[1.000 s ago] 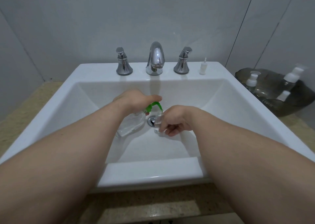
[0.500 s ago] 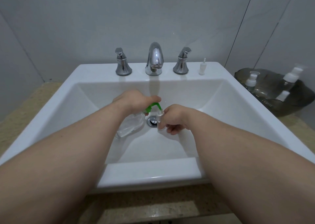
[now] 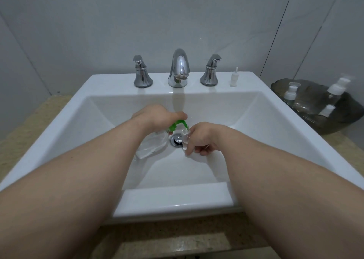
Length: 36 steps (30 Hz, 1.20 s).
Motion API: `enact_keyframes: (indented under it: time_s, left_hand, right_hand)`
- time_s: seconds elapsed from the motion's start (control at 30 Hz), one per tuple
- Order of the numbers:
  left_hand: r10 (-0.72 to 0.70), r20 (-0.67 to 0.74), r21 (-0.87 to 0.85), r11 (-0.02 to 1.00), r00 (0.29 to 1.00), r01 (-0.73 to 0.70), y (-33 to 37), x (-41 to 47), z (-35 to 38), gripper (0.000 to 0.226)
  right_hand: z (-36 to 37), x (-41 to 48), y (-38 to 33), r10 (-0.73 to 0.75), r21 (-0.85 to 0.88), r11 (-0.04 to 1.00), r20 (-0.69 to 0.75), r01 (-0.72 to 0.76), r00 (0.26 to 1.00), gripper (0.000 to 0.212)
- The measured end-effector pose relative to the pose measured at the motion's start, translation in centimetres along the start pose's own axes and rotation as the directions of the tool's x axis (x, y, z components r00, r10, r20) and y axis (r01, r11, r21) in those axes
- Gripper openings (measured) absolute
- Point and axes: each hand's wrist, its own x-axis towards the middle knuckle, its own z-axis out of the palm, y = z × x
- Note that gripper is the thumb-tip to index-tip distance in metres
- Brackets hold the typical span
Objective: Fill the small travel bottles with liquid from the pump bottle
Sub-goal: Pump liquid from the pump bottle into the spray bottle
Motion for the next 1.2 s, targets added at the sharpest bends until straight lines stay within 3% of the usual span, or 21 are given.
enact_keyframes:
  time_s: [0.37,0.53,0.73,1.2]
  left_hand:
    - [0.004,0.05,-0.006,1.0,0.999,-0.004,0.3,-0.2,-0.1,0.064]
    - [0.013,0.053,0.0,1.0,0.999,-0.013,0.2,-0.2,-0.1,0.066]
    - [0.005,0.057,0.022,1.0,0.998,-0.007,0.2,-0.2,-0.2,0.08]
    - [0.009,0.096,-0.032,0.999,0.995,-0.006,-0.2,0.3,-0.1,0.089]
  right_hand:
    - [0.0,0.5,0.1,-0.002,-0.04,0.999,0.019,0.003,1.0,0.035]
    - [0.0,0.7,0.1,0.005,-0.036,0.999,0.022,-0.004,1.0,0.062]
    - [0.2,1.0,0.0,0.015,-0.029,0.999,0.013,-0.014,1.0,0.037]
    - [0.0,1.0,0.2,0.003,-0.056,0.998,0.026,-0.002,1.0,0.032]
